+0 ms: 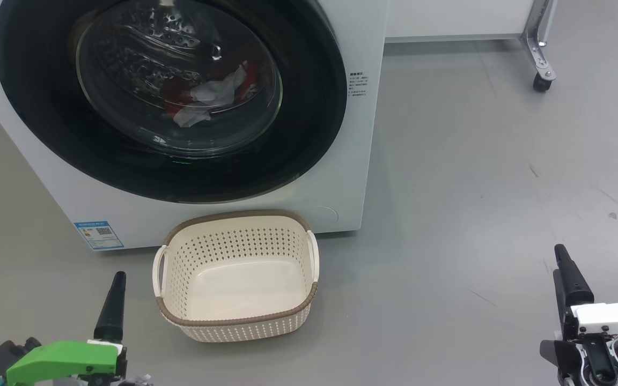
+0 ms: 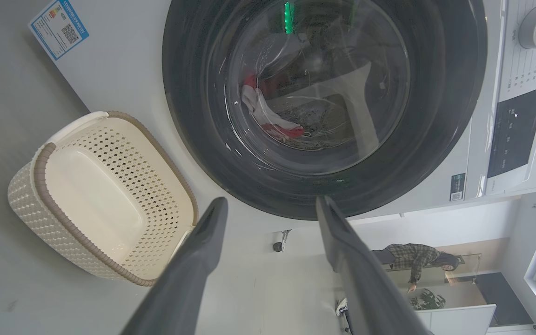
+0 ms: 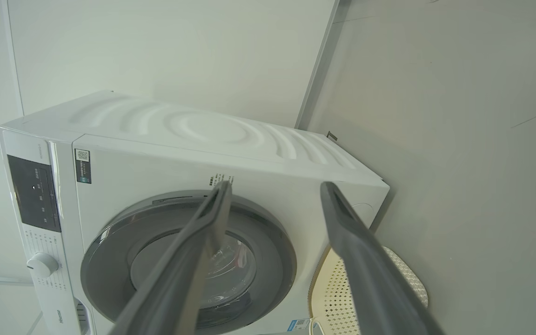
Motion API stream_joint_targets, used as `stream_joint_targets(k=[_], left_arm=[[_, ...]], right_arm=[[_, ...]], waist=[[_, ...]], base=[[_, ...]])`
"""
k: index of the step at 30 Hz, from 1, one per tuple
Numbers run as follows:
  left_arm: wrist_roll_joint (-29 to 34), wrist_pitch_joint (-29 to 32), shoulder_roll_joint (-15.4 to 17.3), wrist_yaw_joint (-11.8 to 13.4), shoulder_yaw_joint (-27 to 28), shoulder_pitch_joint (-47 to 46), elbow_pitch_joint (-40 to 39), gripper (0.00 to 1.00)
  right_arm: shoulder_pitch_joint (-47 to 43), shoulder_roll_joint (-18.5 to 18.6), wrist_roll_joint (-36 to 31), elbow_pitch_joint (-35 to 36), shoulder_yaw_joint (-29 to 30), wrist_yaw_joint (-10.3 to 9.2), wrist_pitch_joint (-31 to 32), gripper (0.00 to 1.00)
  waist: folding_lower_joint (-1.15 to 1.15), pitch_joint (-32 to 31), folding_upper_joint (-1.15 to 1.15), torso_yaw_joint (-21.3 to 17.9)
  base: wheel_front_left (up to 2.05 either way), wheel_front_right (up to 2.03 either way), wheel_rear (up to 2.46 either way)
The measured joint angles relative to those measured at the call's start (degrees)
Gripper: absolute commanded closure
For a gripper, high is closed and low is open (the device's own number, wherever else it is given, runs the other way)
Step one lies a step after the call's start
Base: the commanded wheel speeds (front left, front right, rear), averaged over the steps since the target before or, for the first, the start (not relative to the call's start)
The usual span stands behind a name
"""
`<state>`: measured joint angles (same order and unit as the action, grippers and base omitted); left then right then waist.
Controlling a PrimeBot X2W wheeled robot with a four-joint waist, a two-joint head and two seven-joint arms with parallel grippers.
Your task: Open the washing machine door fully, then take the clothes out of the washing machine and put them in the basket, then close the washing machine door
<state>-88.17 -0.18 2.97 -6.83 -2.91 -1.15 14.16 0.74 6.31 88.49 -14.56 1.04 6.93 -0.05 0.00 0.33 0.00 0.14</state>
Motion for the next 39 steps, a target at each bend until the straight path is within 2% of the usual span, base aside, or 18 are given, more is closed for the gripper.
stream_joint_targets(k=[5, 13, 23, 39], left_arm=[[2.44, -1.44, 0.68, 0.00, -1.05, -0.02, -0.16, 0.00], [10.03, -3.48, 2.57, 0.22, -3.10, -0.08, -0.16, 0.00], [21.20, -5.75, 4.80, 2.57, -6.30, -1.22, -0.35, 0.00], [39.08, -8.58, 7.26, 7.80, -11.21, -1.50, -0.63, 0.00]], right_arm=[[0.00, 1.12, -3.43, 0.18, -1.01, 0.00, -1.24, 0.00], [0.03, 2.85, -9.84, 0.51, -2.97, 0.00, -3.19, 0.00], [0.29, 5.13, -19.52, 0.85, -5.98, -0.63, -5.47, 0.00], [1.16, 8.69, -36.99, 1.22, -11.71, -4.14, -8.50, 0.00]], waist=[[0.00, 0.01, 0.00, 0.07], [0.00, 0.03, 0.00, 0.16], [0.00, -0.07, 0.00, 0.25], [0.00, -0.52, 0.00, 0.52]], base=[[0.00, 0.00, 0.00], [0.00, 0.00, 0.00], [0.00, 0.00, 0.00], [0.00, 0.00, 0.00]])
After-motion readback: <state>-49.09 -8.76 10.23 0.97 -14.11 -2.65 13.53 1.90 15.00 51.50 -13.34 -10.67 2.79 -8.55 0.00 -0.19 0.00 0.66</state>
